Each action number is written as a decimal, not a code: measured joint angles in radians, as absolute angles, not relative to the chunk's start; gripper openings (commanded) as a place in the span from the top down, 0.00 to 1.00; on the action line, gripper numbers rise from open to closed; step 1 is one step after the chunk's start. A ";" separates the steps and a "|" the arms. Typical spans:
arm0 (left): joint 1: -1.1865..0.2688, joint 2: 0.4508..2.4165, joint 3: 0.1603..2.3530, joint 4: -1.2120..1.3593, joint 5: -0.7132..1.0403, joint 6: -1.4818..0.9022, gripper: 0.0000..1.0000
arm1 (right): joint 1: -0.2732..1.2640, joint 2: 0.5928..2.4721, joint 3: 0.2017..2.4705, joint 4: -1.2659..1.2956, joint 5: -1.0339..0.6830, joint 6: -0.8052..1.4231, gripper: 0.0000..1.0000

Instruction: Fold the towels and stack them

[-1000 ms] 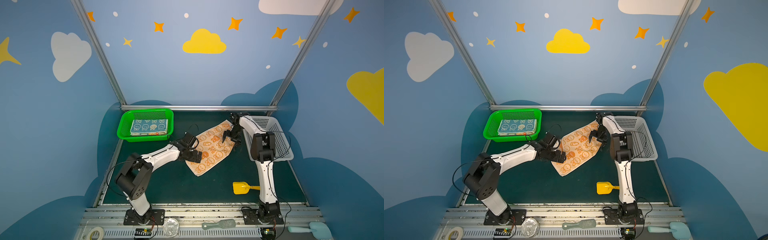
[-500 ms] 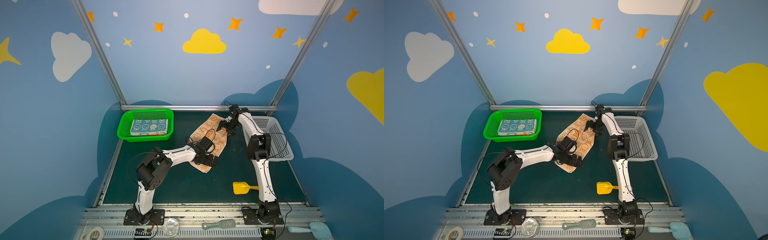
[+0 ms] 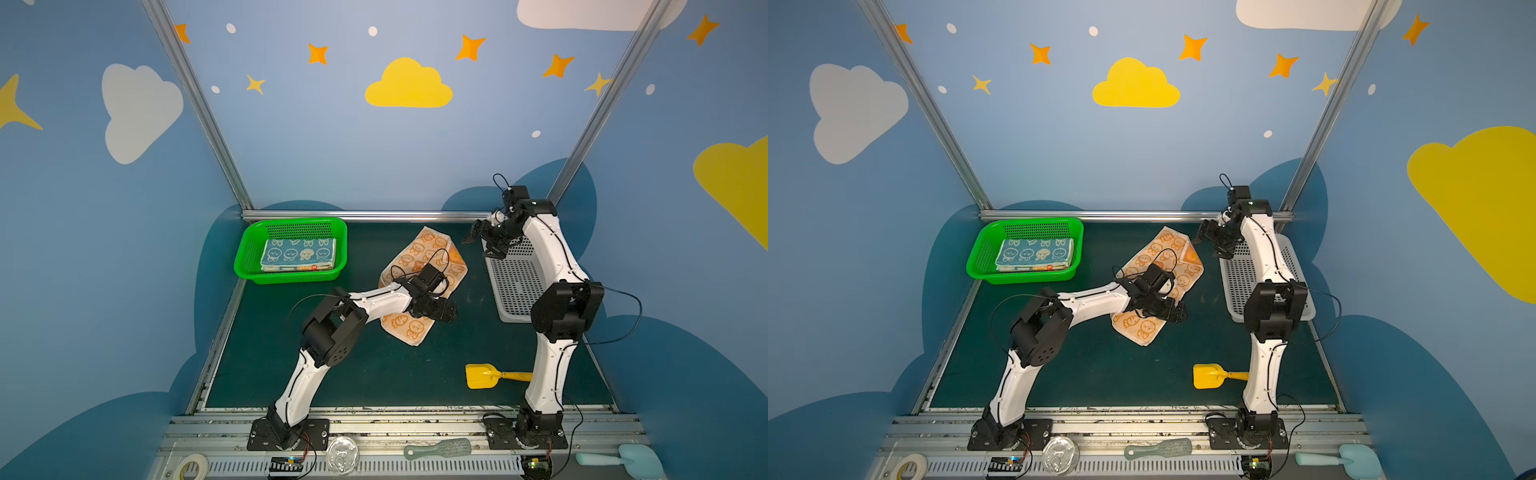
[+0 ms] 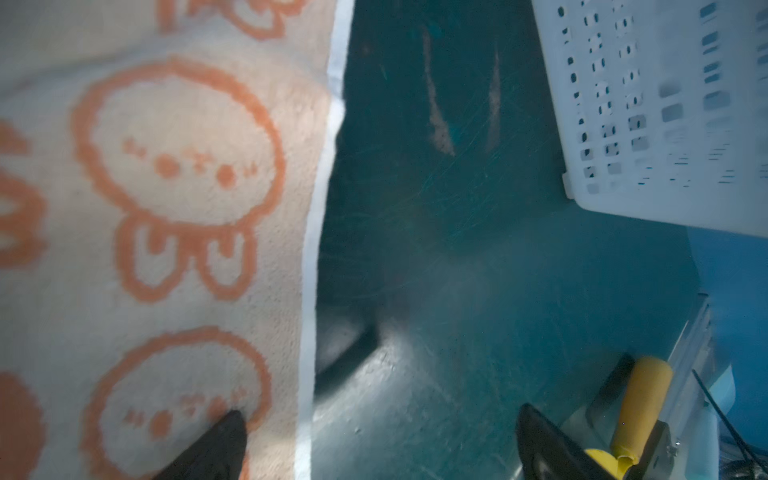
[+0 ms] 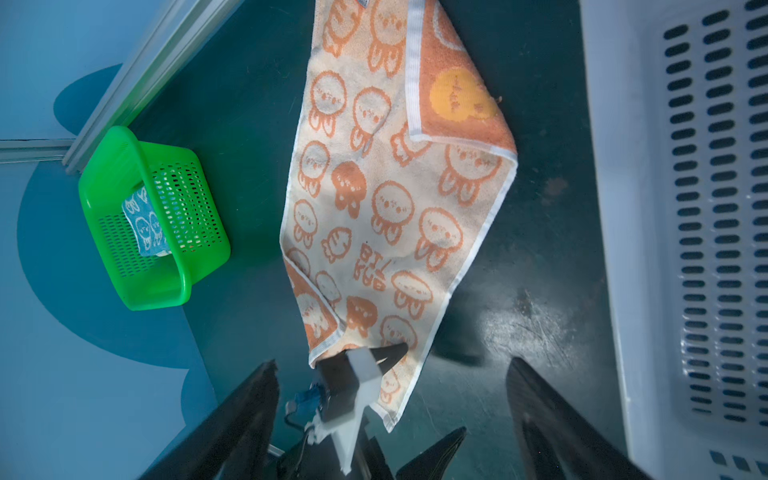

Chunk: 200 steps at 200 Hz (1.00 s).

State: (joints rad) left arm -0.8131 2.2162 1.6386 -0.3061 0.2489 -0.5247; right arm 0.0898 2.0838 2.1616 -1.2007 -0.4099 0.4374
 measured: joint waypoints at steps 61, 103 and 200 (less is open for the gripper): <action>-0.819 2.453 2.000 -0.329 0.296 -0.532 0.00 | 0.013 1.930 1.962 -1.200 -0.420 0.437 0.14; -0.811 2.589 2.230 -0.364 0.307 -0.540 0.00 | -0.002 1.816 1.868 -1.187 -0.420 0.440 0.14; -0.628 2.323 2.017 -0.376 0.302 -0.453 0.00 | 0.087 1.597 1.474 -1.049 -0.402 0.495 0.16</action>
State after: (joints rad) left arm -0.6281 2.3234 2.0171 -0.3763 0.3016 -0.4530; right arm 0.0872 1.5974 1.4738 -1.0489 -0.4015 0.4953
